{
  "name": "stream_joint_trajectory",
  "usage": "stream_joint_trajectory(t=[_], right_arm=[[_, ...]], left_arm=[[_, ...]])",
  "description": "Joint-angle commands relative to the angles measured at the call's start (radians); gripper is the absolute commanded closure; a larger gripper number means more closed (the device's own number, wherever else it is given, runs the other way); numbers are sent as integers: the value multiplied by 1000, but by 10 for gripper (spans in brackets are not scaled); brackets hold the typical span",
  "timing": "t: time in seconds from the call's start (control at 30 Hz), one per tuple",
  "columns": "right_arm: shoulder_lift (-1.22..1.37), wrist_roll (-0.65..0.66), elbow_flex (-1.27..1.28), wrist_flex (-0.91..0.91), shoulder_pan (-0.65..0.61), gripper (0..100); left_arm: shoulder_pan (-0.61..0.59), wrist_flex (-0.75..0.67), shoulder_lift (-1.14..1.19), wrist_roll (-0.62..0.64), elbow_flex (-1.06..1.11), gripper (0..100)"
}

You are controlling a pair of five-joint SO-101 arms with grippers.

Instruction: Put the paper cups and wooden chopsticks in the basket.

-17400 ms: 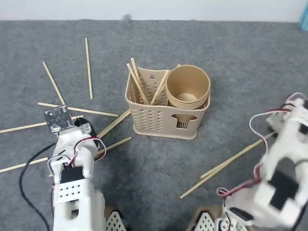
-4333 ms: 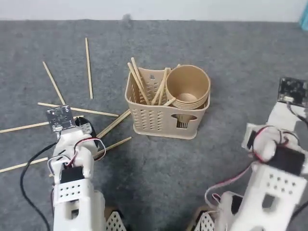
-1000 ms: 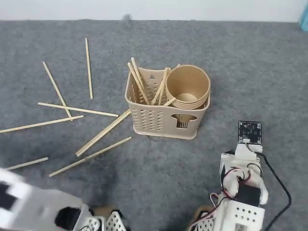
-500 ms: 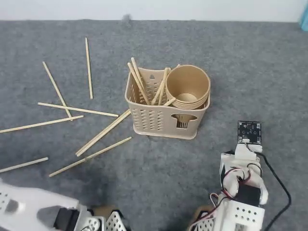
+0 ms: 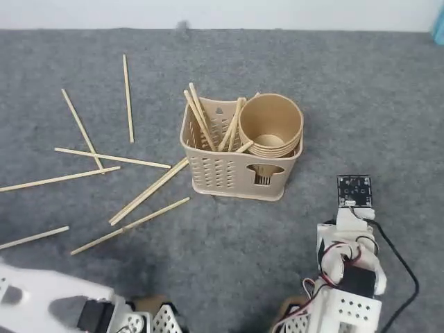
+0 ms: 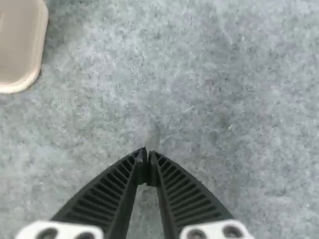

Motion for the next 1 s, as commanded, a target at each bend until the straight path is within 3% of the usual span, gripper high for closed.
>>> stream_joint_trajectory(t=[0.0,0.13,0.37,0.57,0.73,0.97], right_arm=[[-16,18,-9,7,-8,992],[-16,18,-9,7,-8,992],[-16,18,-9,7,-8,992],[-16,18,-9,7,-8,992],[-16,18,-9,8,-8,992],[-16,18,-9,8,-8,992]], left_arm=[[9,-26,3,17,-31,864],[21,3,0,9,-35,994],[61,173,-2,-9,-105,990],[71,345,-2,-5,-337,990],[68,350,-51,29,-473,991],[91,350,-310,12,-404,991]])
